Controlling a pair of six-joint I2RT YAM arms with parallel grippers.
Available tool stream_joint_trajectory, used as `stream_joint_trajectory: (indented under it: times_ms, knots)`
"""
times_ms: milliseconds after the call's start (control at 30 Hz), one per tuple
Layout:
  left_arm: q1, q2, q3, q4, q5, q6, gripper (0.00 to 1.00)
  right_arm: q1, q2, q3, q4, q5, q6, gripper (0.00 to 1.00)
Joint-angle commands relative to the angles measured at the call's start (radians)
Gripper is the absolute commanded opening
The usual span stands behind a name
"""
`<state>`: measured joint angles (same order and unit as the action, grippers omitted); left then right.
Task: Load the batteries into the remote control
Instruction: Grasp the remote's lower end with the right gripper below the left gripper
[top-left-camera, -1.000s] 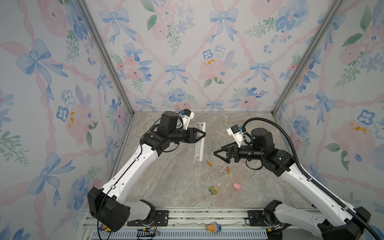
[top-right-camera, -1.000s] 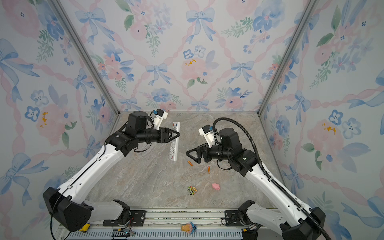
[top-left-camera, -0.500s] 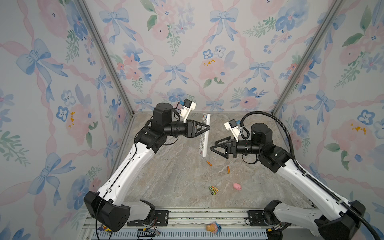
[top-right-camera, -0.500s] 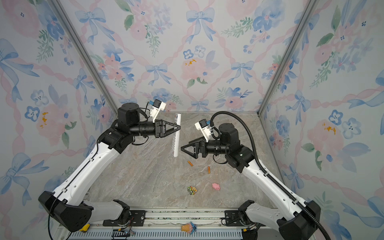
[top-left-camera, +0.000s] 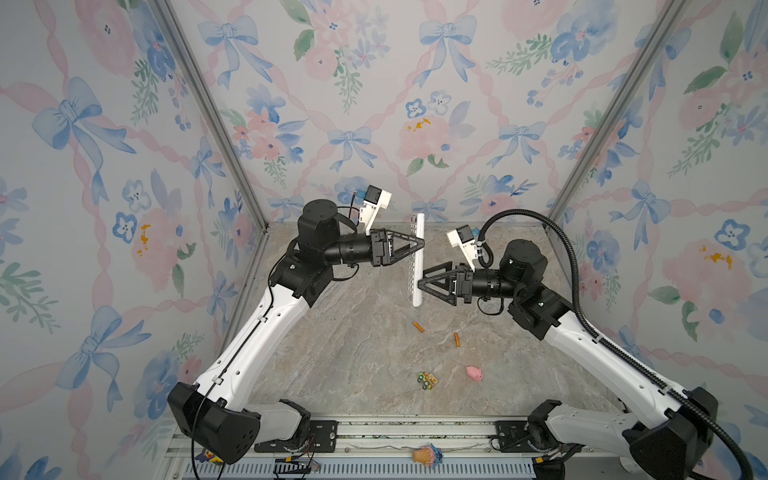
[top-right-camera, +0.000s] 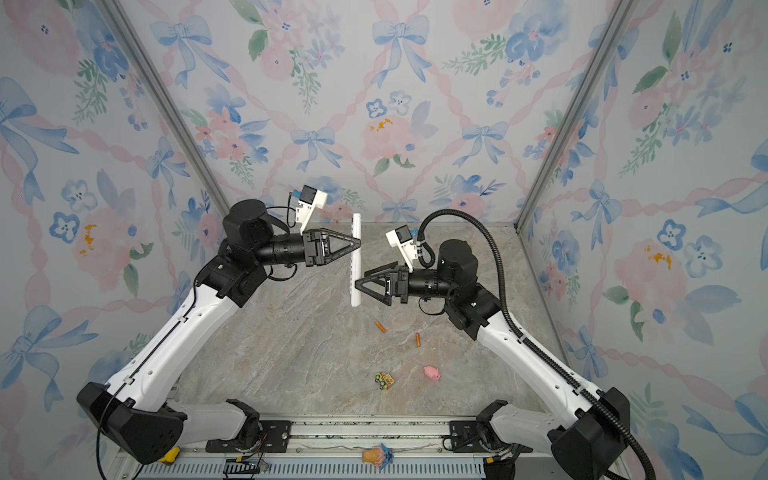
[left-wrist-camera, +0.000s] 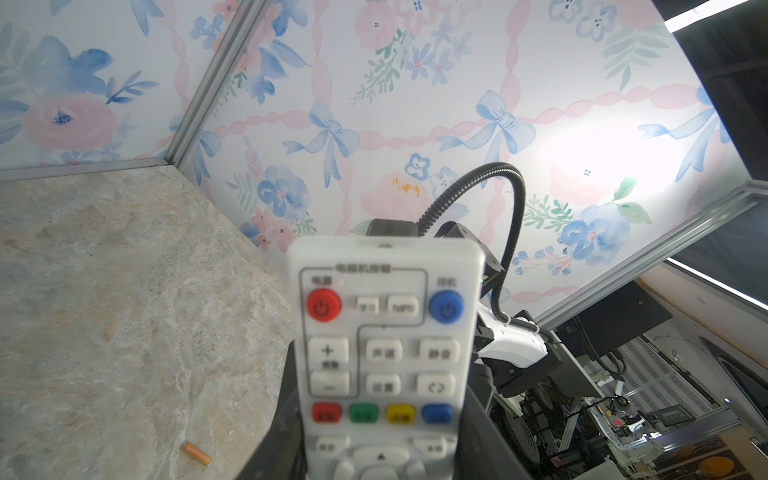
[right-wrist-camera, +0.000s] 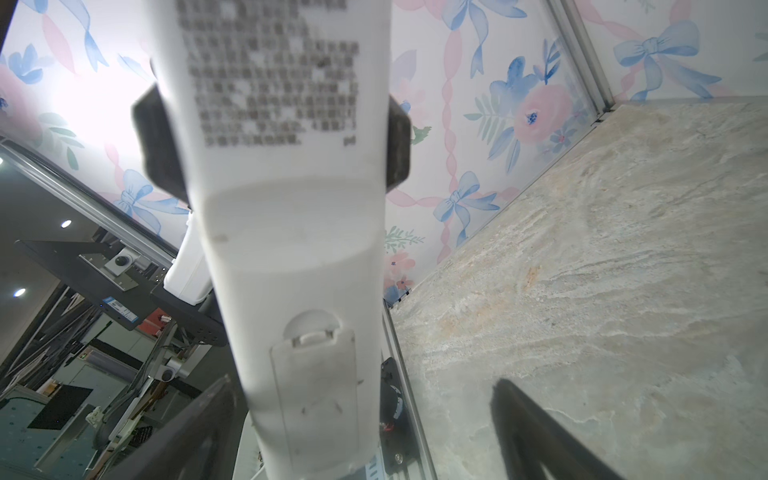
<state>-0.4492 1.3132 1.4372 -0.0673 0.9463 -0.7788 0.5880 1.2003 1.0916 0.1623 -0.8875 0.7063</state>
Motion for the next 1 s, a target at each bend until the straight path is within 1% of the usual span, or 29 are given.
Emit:
stream_joint_trajectory:
  times_ms: [0,233,300,600,700,833,967]
  knots:
    - [0.009,-0.012,-0.023,0.123,0.039,-0.074,0.07,-0.007,0.015,-0.004,0.101,-0.050,0.054,0.97]
    - [0.009,-0.015,-0.027,0.130,0.036,-0.079,0.07,0.007,0.033,0.001,0.145,-0.094,0.081,0.99]
    - [0.009,-0.017,-0.031,0.135,0.031,-0.081,0.07,0.012,0.038,0.001,0.147,-0.099,0.081,0.96]
    - [0.007,-0.015,-0.040,0.174,0.025,-0.104,0.07,0.018,0.052,0.004,0.161,-0.117,0.087,0.89]
    - [0.007,-0.010,-0.041,0.191,0.023,-0.111,0.07,0.022,0.061,0.008,0.159,-0.128,0.087,0.83]
    - [0.006,-0.008,-0.047,0.213,0.017,-0.121,0.07,0.021,0.056,0.007,0.157,-0.128,0.084,0.79]
    - [0.007,-0.014,-0.059,0.224,0.004,-0.122,0.07,0.022,0.056,0.008,0.156,-0.128,0.086,0.71]
